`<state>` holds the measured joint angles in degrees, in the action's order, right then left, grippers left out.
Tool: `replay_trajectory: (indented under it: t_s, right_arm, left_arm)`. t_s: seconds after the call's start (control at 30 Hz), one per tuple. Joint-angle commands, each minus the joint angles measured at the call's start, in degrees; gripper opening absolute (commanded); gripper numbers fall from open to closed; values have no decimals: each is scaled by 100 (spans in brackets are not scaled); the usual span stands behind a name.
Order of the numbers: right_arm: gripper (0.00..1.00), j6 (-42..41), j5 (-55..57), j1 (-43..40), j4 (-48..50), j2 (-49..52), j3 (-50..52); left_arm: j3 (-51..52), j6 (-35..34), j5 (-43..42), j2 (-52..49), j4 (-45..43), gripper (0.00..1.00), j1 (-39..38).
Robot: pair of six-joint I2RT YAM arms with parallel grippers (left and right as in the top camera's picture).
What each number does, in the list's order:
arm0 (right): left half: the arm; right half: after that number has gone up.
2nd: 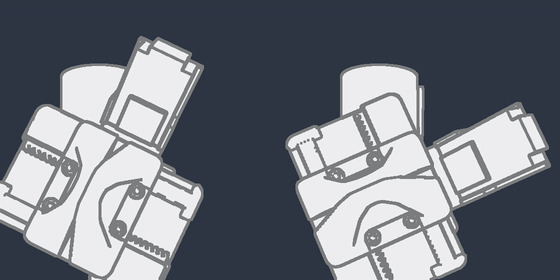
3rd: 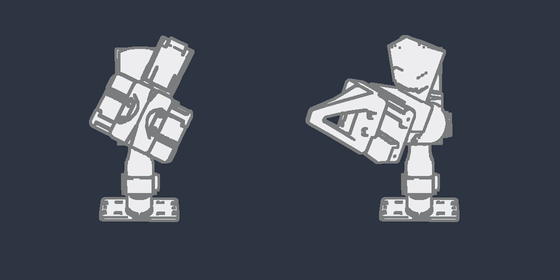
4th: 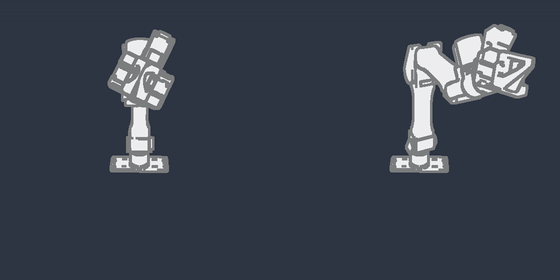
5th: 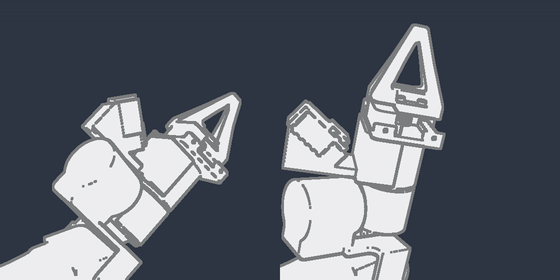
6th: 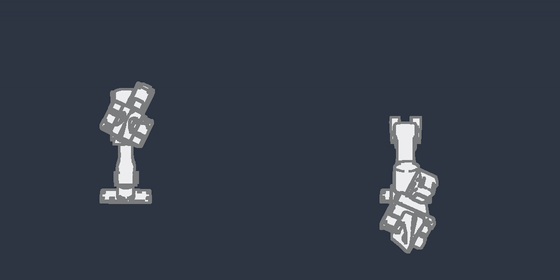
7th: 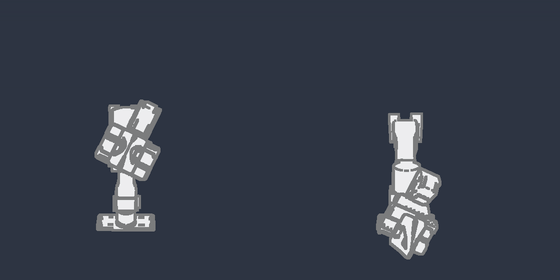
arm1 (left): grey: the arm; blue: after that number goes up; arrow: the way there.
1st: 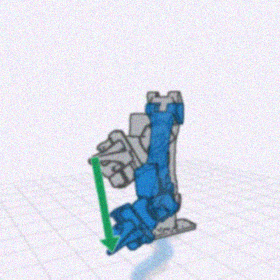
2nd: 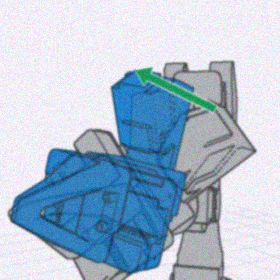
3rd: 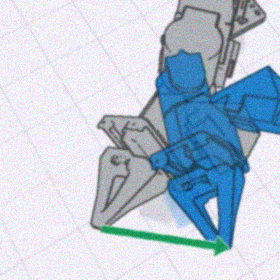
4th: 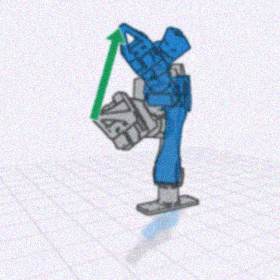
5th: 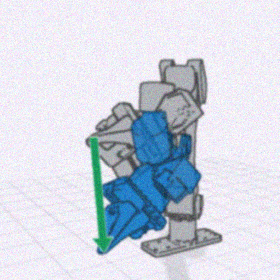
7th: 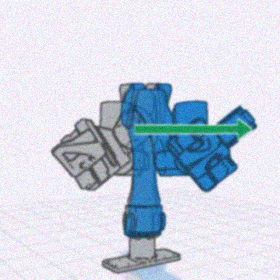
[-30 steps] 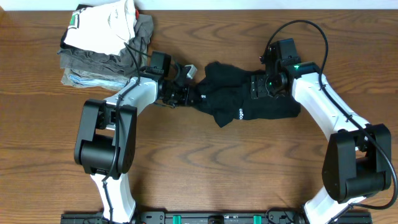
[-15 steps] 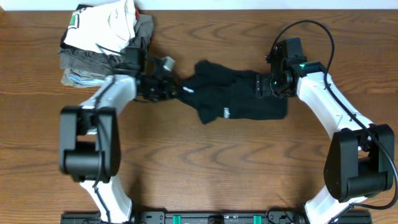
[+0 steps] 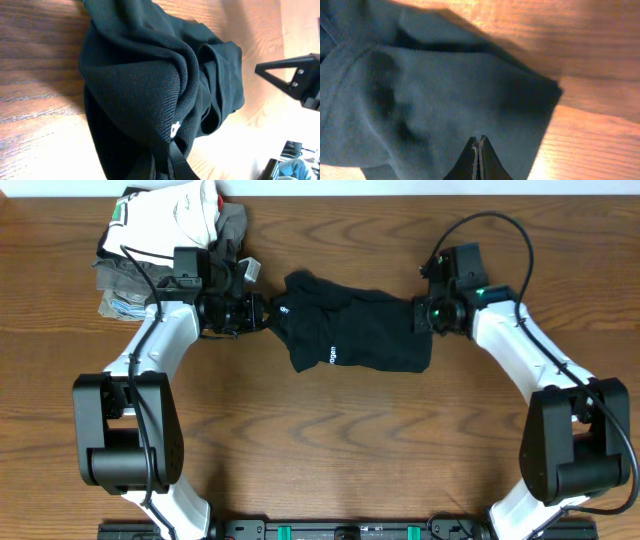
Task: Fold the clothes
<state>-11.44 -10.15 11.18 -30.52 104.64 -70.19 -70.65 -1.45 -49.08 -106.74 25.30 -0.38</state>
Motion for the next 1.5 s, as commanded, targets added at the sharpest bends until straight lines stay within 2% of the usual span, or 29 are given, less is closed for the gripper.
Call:
replay_trajectory:
  t_s: [0.0, 0.17, 0.37, 0.63, 0.87, 1.03, 1.23, 1.47]
  right_arm:
    - [1, -433, -83, 26, 214, 192, 334]
    - [1, -531, -179, -70, 671, 328, 728]
    - [1, -616, -452, -76, 1113, 778, 1073]
    - [1, -638, -966, -76, 1283, 1554, 1075]
    - [1, -640, -1097, -79, 1353, 1657, 1075]
    - [1, -658, -1274, -118, 1438, 1657, 1073]
    - [1, -658, -1414, -181, 1464, 1657, 1073]
    - [1, -702, -1436, -245, 1488, 1657, 1073]
  left_arm:
    - [13, 98, 190, 129, 37, 6, -7]
    - [13, 184, 256, 428, 7, 6, -7]
    - [13, 407, 752, 942, 7, 6, -330]
    - [13, 422, 1405, 1051, -435, 6, -1661]
    - [13, 424, 2074, 1049, -981, 6, -2833]
    - [13, 459, 2704, 861, -1298, 6, -3397]
    - [13, 463, 2732, 260, -1827, 6, -3591]
    - [13, 461, 2785, -232, -2872, 6, -3591]
